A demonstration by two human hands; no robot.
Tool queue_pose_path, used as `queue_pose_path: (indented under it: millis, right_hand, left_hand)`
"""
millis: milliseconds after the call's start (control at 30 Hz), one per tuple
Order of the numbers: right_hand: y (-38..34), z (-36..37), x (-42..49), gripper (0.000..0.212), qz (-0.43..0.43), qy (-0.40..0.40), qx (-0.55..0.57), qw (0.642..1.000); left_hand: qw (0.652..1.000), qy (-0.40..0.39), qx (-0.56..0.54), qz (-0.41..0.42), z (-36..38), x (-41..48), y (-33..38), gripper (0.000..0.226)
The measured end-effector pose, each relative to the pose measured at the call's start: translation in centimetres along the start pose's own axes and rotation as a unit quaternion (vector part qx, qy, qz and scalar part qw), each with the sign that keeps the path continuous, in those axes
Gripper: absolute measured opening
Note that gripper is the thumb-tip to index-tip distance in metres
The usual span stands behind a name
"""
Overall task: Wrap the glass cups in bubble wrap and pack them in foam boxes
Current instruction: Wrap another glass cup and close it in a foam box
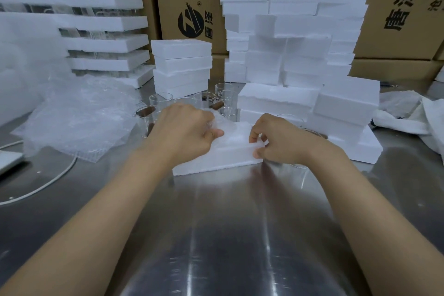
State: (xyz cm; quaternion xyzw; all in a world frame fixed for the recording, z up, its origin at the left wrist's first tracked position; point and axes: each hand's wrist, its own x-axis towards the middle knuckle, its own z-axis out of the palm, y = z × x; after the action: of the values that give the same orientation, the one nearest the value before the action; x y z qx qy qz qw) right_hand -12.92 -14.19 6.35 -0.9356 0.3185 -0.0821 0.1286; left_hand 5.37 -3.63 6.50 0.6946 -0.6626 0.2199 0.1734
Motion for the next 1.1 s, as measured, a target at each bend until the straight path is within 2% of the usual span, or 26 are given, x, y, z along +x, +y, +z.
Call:
queue_pose_path:
  millis: [133,267,400,533,633,833,933,1100]
  right_hand:
    - [-0.1,-0.2,-0.2,0.018,0.003,-0.001,-0.005,1.000]
    - [-0.9,-0.1,-0.3,0.015,-0.026,-0.010,0.019,0.999]
    - [-1.8,0.5,-0.2,0.018,-0.016,-0.030,0.066,0.997]
    - [-2.1,0.6,-0.3,0.022,-0.002,-0.027,0.119,0.993]
    - [-2.3,0.5,-0.4,0.019,0.007,-0.026,0.126,0.992]
    - [-2.3,0.5,-0.3,0.023,0.023,-0.029,0.146,0.989]
    - [-2.1,0.4,-0.3,0.033,0.037,-0.034,0.167,0.985]
    - [-2.2,0.4,-0.4,0.033,0.033,-0.038,0.179,0.982]
  left_hand:
    - [1.000,0.001,0.008,-0.007,0.0,-0.1,0.3,0.047]
    - [0.997,0.069,0.007,0.020,0.3,-0.3,1.4,0.034]
    - [0.997,0.023,0.046,0.054,1.0,-0.2,1.9,0.033]
    - [0.996,0.032,0.068,0.043,1.2,-0.4,2.3,0.034]
    - [0.995,0.010,0.090,0.033,1.3,-0.5,3.2,0.033]
    - [0.994,-0.058,0.091,0.030,1.4,0.3,4.6,0.014]
    - [0.996,-0.070,0.050,0.016,1.4,0.3,4.5,0.024]
    - [0.996,-0.082,0.026,0.000,2.0,0.4,3.9,0.031]
